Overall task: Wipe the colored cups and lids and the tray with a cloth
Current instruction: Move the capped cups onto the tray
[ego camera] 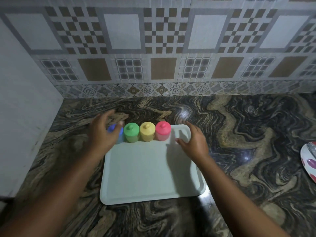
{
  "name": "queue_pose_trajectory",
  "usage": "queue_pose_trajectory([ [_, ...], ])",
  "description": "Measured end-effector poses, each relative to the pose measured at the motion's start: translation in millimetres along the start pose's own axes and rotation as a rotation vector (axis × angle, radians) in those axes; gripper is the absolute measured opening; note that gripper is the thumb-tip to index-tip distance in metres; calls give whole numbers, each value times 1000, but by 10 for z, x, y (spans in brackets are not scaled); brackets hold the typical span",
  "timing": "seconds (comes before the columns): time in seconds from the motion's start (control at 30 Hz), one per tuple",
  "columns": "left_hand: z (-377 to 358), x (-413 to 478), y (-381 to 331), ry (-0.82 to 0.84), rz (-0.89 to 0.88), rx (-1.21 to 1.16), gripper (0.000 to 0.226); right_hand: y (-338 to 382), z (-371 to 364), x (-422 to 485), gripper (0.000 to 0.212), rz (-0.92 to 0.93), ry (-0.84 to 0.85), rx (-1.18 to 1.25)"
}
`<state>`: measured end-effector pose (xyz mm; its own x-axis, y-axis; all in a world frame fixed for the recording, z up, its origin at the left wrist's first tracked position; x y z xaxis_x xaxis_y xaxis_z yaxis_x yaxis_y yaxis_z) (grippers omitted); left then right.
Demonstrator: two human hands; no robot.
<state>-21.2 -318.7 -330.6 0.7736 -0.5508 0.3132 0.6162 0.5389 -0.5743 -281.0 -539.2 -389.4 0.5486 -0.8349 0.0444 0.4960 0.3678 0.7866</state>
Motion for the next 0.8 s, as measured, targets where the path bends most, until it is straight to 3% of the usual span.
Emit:
queue_pose_trajectory([
  [0.1, 119, -263, 271, 56, 143, 0, 48, -268, 107, -210, 71, -51, 18, -70],
  [0.27, -69, -806, 664, 388, 296, 126, 67, -507, 72, -613, 62, -156, 70, -109],
  [0.33, -148, -956, 716, 450, 351, 140, 58, -558, 54, -687, 57, -194, 58, -111],
  [0.43, -205, -1049, 780, 435, 463, 152, 42, -574, 80, -708, 47, -236, 15, -76],
  [0.57, -274, -1046, 1046, 414, 658, -41, 39, -571, 129, -693, 37, -289, -1, -11],
  [0.8, -365, -928, 1125, 424, 743, -159, 25, -515, 193, -600, 36, -270, -44, -8],
])
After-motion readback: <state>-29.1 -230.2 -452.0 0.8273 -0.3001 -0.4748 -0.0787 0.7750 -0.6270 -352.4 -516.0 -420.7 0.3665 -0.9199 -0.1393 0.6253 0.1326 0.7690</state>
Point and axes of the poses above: each hand's wrist, its own x-axis towards the middle knuckle, its own z-axis out of the back of the hand, y = z × x, the point moved 5 cm from there along x, towards the middle knuckle, and after that the axes turned 12 degrees about x, right-handed, at the moved point
